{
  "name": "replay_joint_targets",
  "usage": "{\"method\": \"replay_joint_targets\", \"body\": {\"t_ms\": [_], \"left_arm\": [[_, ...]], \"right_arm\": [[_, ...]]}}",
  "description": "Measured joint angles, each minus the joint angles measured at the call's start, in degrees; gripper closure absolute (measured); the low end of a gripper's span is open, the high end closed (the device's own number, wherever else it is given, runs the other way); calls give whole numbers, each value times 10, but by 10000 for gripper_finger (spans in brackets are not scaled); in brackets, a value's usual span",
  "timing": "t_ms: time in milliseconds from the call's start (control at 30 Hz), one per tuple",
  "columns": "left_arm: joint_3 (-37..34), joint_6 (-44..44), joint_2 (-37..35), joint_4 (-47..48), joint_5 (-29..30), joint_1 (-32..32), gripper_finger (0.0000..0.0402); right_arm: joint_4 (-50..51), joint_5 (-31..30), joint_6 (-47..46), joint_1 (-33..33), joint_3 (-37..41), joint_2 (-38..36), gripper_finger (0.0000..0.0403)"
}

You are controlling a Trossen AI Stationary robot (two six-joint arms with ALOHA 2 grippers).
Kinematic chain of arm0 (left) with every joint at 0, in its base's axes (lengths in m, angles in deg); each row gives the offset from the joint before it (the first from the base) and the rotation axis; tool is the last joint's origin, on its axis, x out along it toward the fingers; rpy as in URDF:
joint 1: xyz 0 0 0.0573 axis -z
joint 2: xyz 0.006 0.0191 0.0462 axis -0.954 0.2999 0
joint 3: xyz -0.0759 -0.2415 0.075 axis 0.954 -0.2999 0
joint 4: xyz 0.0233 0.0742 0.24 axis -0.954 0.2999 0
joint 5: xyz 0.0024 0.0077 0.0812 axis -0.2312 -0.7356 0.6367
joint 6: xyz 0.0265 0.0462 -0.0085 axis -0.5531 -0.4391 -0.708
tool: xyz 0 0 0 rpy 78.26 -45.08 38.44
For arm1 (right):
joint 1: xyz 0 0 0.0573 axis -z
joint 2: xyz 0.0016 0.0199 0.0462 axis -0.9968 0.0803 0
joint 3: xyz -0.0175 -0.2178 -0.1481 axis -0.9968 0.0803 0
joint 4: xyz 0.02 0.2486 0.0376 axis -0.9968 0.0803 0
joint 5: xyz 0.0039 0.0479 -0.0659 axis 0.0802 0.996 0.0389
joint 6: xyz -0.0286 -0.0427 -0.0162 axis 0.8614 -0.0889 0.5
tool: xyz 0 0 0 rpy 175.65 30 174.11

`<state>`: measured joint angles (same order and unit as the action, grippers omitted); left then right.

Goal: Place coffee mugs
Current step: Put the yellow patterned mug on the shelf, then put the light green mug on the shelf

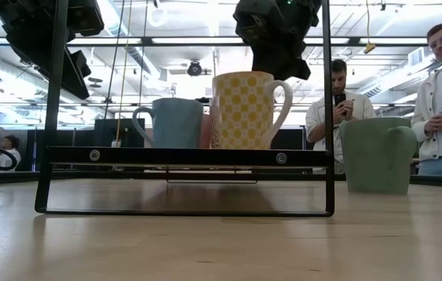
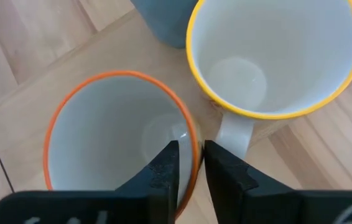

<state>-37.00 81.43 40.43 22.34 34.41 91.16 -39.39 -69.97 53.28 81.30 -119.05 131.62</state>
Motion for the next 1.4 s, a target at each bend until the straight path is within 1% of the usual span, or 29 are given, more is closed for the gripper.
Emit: {"method": "replay_joint_targets", "body": {"t_ms": [200,333,767,933,1000,1167,1400], "left_arm": [[0,0,0,0,0,0,276],[0,0,0,0,0,0,276],[0,0,0,0,0,0,276],[0,0,0,0,0,0,276],[0,0,0,0,0,0,276],[0,0,0,0,0,0,276],[0,0,0,-2,0,0,276]], "right_arm": [[1,6,0,0,0,0,291],[1,6,0,1,0,0,280],[1,10,0,1,1,-2,279],[5,9,6,1,1,-28,280],[9,10,23,1,1,-46,280],[41,10,114,2,1,-97,279],[161,6,215,15,1,-162,280]]}}
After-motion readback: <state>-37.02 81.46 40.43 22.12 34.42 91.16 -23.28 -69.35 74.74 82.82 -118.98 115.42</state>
